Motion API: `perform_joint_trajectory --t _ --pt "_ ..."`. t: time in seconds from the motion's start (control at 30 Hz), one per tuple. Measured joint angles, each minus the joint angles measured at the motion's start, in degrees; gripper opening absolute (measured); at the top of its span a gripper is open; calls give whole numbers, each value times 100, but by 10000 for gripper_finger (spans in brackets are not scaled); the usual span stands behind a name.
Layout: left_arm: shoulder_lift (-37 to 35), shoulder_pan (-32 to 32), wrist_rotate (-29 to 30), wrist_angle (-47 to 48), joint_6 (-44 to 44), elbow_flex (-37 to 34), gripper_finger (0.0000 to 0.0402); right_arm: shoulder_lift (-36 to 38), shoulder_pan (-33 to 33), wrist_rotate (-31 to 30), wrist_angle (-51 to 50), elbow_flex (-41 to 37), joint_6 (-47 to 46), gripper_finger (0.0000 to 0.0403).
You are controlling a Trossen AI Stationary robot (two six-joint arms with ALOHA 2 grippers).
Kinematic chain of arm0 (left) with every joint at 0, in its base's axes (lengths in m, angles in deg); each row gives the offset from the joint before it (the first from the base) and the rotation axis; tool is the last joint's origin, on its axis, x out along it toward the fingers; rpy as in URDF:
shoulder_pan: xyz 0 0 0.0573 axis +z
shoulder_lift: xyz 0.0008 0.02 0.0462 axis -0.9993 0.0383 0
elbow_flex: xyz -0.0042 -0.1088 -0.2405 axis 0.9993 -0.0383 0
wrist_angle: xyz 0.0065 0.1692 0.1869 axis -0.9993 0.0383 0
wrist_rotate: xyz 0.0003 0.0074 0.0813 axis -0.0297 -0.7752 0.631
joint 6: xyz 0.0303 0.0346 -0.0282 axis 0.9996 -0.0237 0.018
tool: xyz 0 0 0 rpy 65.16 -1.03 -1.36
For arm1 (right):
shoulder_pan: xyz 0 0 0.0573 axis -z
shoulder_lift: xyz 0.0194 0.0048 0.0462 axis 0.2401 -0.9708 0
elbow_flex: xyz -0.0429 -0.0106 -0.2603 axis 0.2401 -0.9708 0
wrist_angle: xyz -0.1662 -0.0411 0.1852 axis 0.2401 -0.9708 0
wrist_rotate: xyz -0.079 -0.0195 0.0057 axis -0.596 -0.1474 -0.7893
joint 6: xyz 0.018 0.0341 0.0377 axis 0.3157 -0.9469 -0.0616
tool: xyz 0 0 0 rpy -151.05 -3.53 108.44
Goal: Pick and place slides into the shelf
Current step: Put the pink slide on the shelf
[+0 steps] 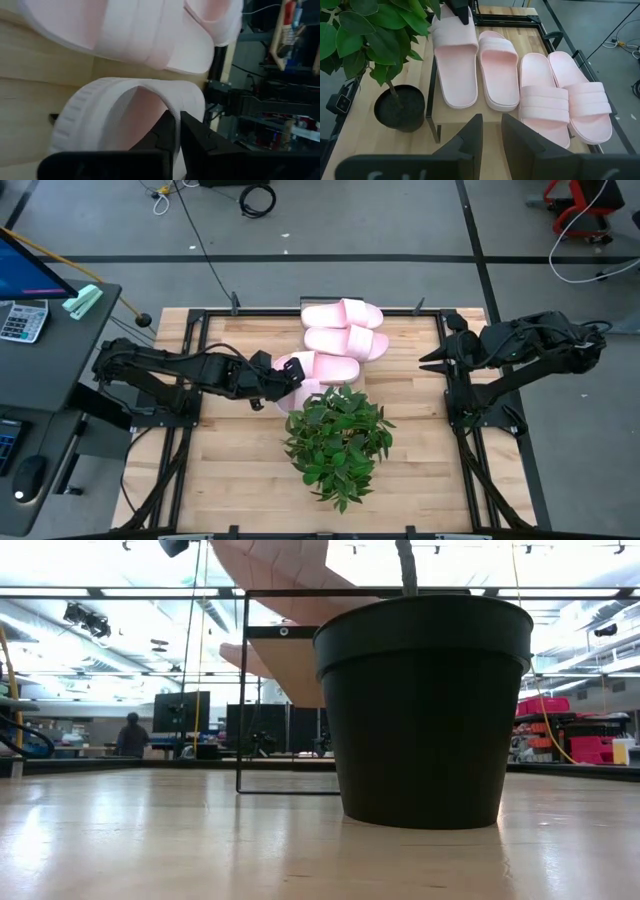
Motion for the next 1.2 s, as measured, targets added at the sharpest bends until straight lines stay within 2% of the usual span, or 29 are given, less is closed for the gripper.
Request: perform_joint_trajectory --t 0.4,0.83,1.2 --pt "344 -132 1 -345 50 -5 37 -7 2 0 2 0 -4 77" --pt "392 -221 -44 -317 729 -1 29 -7 2 0 2 0 4 77" --pt "388 -212 -97 -336 746 -1 19 -7 0 0 2 0 11 77"
